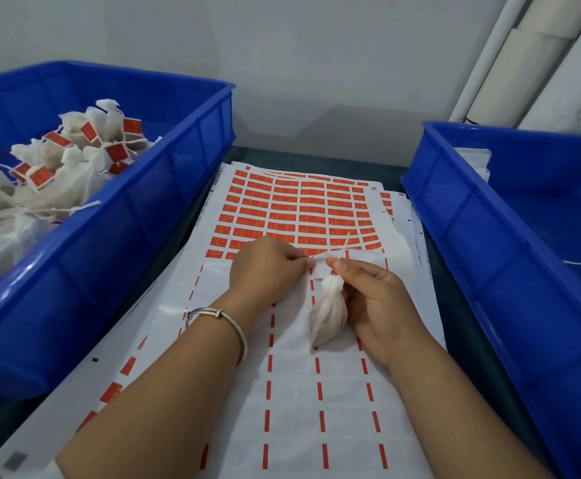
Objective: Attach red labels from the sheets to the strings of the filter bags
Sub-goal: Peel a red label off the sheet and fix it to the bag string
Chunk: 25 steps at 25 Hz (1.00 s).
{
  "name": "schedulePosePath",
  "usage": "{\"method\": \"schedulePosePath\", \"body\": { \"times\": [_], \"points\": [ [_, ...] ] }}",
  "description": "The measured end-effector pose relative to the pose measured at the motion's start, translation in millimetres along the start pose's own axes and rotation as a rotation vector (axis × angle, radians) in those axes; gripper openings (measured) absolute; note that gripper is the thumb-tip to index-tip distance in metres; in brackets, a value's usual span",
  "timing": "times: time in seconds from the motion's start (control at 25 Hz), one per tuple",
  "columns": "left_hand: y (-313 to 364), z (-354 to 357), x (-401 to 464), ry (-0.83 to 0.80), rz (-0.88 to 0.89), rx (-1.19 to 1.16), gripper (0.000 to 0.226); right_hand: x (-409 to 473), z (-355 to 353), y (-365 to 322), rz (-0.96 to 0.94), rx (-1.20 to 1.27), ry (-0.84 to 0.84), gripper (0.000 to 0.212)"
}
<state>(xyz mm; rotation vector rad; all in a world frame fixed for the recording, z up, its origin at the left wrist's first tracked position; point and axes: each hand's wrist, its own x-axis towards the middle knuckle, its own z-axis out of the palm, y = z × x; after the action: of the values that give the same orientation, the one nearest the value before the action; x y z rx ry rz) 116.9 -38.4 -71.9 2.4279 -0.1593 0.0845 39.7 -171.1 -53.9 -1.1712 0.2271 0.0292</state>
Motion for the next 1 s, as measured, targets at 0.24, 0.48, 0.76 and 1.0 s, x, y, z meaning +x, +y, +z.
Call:
{"method": "schedulePosePath", "body": {
  "times": [0.24,0.48,0.76,1.0],
  "points": [
    [1.0,0.1,-0.3,0.013,-0.03,-0.001,0.025,-1.6,0.2,-0.4,-0.018,0.006,-0.019,0.02],
    [2.0,-0.3,1.2,0.032,-0.072,-0.057,0.019,-2.1,0.7,-0.3,-0.008,-0.033,0.008,0.018],
    [2.3,-5.7,4.1,0.1,-0.137,-0.219,0.018,-3.1,-0.6,-4.6,-0.016,-0.08,0.06,0.014],
    [3.4,-9.9,3.8,0.154,-0.193,-0.312,0.021,-8.5,-0.6,-15.4,-0.127,-0.098,0.076,0.022]
  ]
}}
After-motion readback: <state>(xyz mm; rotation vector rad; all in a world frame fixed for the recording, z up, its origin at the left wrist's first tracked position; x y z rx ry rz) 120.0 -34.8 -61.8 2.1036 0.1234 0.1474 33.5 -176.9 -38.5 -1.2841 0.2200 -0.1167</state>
